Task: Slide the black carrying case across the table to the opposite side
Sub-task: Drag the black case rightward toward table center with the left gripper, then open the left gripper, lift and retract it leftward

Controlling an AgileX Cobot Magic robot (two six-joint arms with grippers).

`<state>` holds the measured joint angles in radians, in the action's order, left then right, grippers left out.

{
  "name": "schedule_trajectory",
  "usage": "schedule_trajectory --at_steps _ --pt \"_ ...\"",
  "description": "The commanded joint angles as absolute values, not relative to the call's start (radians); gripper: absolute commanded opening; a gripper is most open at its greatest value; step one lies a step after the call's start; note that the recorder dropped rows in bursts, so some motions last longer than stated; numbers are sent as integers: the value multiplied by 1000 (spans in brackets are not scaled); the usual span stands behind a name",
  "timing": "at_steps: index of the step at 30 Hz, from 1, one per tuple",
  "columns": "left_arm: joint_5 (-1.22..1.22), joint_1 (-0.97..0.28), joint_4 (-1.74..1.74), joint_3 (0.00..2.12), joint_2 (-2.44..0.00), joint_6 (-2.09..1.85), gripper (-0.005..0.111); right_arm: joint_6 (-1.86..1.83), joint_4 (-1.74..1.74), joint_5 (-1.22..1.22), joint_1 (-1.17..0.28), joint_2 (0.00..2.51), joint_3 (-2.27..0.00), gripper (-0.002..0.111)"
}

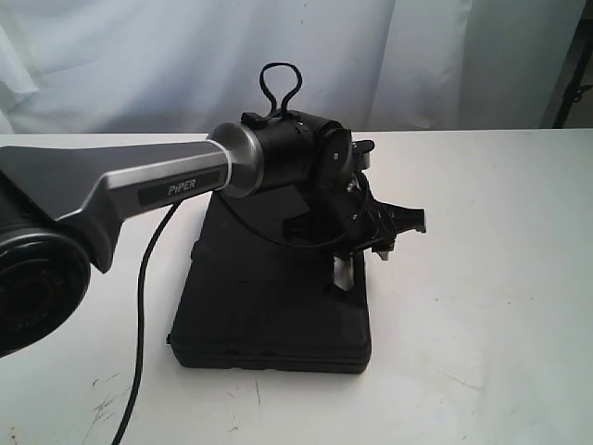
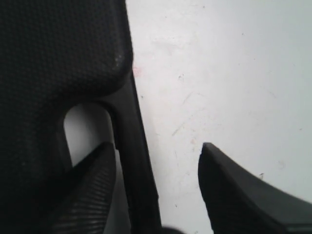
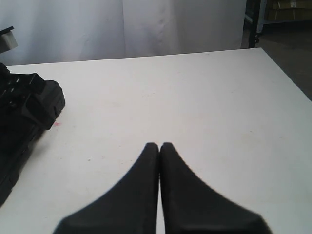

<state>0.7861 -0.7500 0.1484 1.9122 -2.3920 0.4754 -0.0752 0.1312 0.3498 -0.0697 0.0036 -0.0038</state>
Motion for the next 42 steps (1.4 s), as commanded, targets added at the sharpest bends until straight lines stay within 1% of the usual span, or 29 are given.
schedule_trajectory --at_steps 1,10,12,14,18,23,28,32,36,42 --pt "778 -748 138 1914 -2374 467 52 -76 121 347 -71 0 0 0" --pt "768 -748 81 1914 -2294 463 51 -76 121 347 -71 0 0 0" --pt "768 -748 59 1914 -2263 463 47 -76 121 347 -71 0 0 0" --pt "768 -748 57 1914 -2237 463 35 -76 121 347 -71 0 0 0" --pt "783 -748 39 1914 -2186 405 -1 -76 121 347 -71 0 0 0" --pt "833 -748 -16 1912 -2139 378 0 -76 121 347 -71 0 0 0" --pt "936 -750 -190 1912 -2087 390 0 -76 121 347 -71 0 0 0" --pt "981 -748 -234 1899 -2045 390 0 -76 121 347 -71 0 0 0" --pt "918 -748 -253 1805 -1956 392 0 -76 121 347 -71 0 0 0" --pt "785 -746 -316 1560 -1778 471 0 -76 121 347 -71 0 0 0"
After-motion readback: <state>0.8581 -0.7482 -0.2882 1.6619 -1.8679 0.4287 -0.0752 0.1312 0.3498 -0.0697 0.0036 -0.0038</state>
